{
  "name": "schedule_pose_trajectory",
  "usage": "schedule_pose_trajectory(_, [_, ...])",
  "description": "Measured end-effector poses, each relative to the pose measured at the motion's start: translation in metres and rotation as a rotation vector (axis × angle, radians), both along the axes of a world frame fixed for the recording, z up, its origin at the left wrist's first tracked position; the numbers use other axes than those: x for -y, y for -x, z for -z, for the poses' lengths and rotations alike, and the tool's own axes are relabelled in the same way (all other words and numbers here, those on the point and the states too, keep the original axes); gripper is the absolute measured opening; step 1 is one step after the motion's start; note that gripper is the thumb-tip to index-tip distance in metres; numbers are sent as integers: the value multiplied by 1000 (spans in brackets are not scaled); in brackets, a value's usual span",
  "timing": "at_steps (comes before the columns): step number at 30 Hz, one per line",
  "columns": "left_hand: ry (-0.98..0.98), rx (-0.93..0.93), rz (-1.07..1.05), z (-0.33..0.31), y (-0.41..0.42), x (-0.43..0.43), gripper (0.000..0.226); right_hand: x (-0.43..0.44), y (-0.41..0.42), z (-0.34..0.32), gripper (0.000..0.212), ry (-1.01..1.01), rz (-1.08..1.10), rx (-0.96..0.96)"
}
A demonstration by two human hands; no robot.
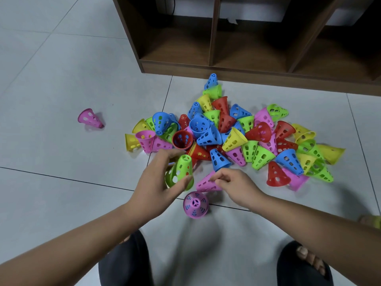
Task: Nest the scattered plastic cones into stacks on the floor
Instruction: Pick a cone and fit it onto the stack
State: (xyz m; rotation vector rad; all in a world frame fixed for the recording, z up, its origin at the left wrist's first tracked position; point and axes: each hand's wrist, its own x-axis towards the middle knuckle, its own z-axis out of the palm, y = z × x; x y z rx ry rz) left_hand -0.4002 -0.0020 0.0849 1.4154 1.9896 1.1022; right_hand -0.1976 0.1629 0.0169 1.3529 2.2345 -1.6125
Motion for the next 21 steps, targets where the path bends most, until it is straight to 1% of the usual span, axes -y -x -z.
schedule_pose_trajectory(2, [-10, 39, 31, -5, -8, 1, 53, -4, -5, -2, 24, -24, 39, -9])
schedule_pose_trajectory(6, [-5, 47, 108, 2, -21, 8, 50, -3, -16, -9, 24, 38, 126, -58])
schedule_pose_trajectory(11, [80, 0, 203, 25, -31, 17, 45, 0, -20, -24, 13, 177, 299, -181])
schedule_pose_trajectory(13, [124, -5, 221, 36, -32, 20, 44, 2, -20, -29, 15, 239, 368, -236])
schedule_pose_trajectory(15, [155, -33, 231, 47, -32, 24, 43, 3, -18, -34, 18, 341, 453, -326])
schedule_pose_trajectory(18, [206, -39, 223, 63, -30, 26, 48, 9, -14, -45, 24, 584, 535, -477])
schedule_pose_trajectory(19, [222, -14, 210, 67, -29, 26, 51, 12, -14, -50, 26, 645, 521, -498])
schedule_pose_trajectory(21, [237, 33, 198, 73, -28, 26, 64, 22, -13, -57, 25, 695, 435, -486])
